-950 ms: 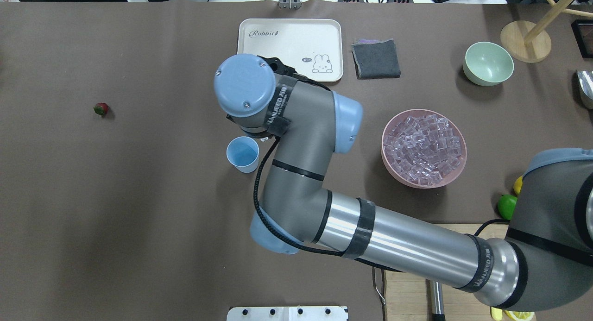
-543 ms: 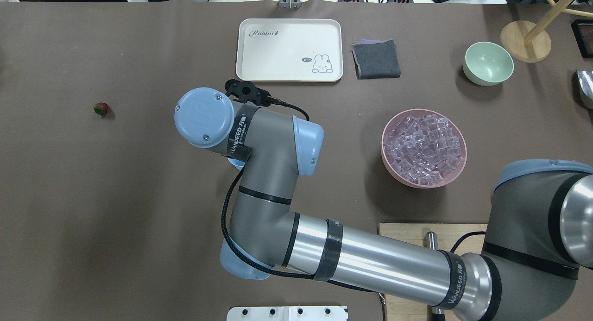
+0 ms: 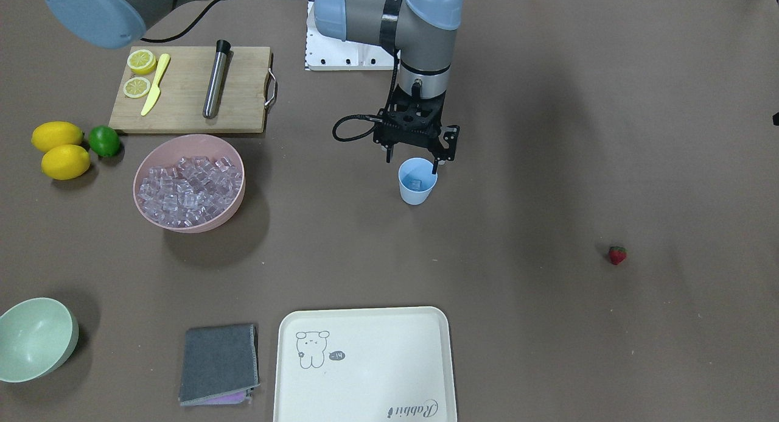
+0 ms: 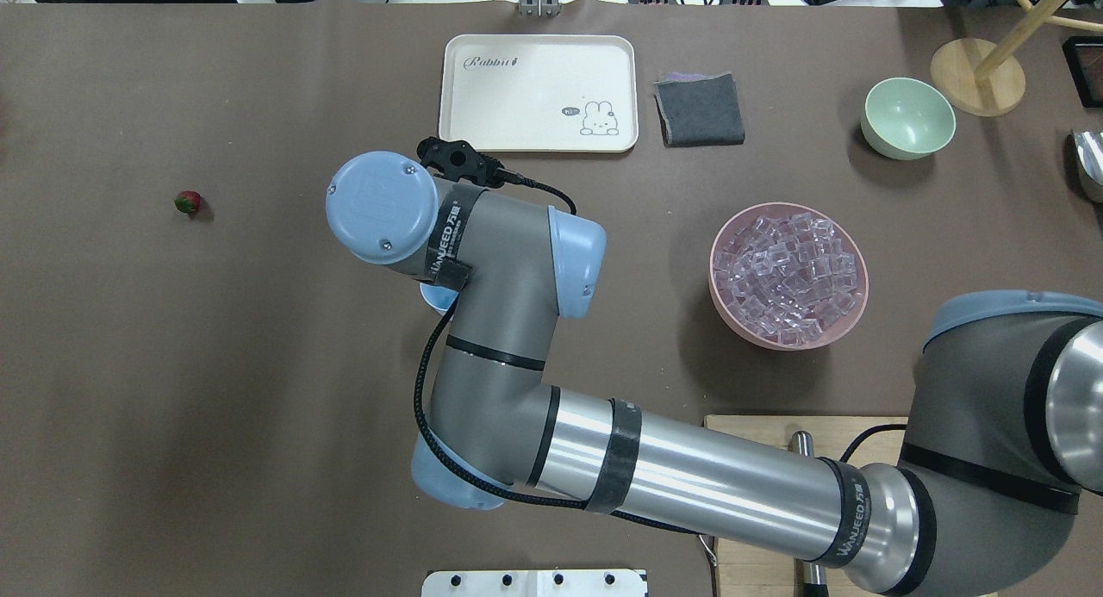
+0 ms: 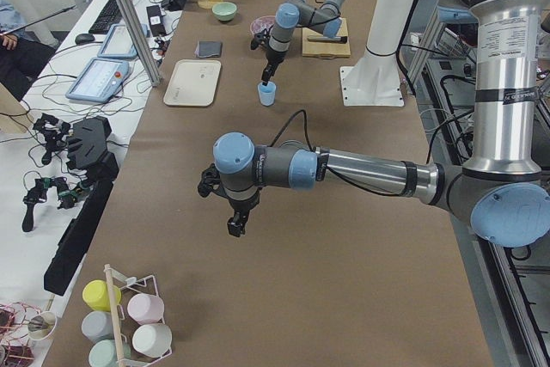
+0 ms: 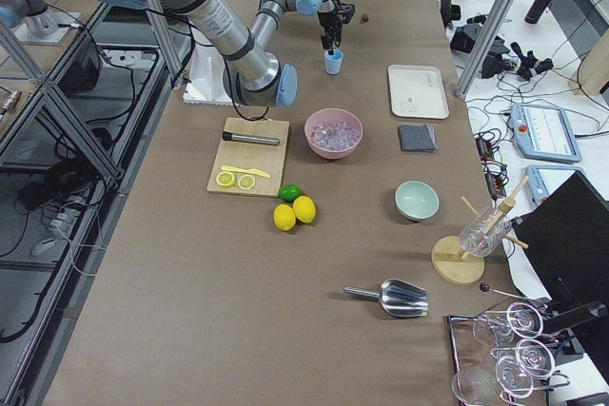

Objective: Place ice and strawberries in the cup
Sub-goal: 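Release the ice cube into the cup and return the right gripper to the bowl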

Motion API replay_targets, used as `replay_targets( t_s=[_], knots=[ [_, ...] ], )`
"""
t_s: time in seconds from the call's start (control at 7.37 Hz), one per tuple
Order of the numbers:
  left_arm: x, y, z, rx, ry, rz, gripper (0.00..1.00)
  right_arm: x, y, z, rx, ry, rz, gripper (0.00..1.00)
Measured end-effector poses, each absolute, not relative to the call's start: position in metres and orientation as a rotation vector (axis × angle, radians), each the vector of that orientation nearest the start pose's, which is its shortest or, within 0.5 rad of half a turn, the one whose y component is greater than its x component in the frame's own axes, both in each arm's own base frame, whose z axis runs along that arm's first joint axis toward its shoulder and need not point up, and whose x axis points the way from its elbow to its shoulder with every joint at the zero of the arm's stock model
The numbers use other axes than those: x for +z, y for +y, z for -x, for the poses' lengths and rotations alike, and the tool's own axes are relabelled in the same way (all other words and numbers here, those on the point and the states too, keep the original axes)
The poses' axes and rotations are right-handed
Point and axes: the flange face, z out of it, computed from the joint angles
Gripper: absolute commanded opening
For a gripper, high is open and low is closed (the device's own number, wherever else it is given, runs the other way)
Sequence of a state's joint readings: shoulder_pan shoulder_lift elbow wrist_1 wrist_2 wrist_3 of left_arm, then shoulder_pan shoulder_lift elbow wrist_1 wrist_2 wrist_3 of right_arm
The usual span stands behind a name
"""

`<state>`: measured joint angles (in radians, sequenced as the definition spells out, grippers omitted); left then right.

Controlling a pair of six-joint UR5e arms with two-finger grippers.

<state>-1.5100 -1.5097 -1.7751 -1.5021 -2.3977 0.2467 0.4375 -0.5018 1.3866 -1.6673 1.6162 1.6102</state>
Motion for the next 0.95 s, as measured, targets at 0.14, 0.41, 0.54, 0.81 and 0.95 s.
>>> replay_targets(
  t_s=[0.14, 0.41, 0.54, 0.81, 0.95],
  knots=[
    [0.591, -0.469, 0.031, 0.321, 0.82, -0.147, 0.98, 0.075, -0.453, 0.61, 0.413, -0.801, -0.109, 0.98],
    [0.591, -0.469, 0.031, 0.322, 0.82, -0.147, 0.98, 0.131, -0.462, 0.541, 0.322, -0.813, -0.14, 0.98],
    [0.591, -0.469, 0.031, 0.323, 0.82, -0.148, 0.98, 0.158, -0.463, 0.509, 0.279, -0.805, -0.169, 0.98],
    [0.59, -0.469, 0.031, 0.325, 0.821, -0.15, 0.98, 0.207, -0.47, 0.455, 0.233, -0.797, -0.203, 0.98],
    [0.59, -0.469, 0.031, 0.325, 0.82, -0.151, 0.98, 0.238, -0.473, 0.435, 0.214, -0.824, -0.209, 0.97]
  ],
)
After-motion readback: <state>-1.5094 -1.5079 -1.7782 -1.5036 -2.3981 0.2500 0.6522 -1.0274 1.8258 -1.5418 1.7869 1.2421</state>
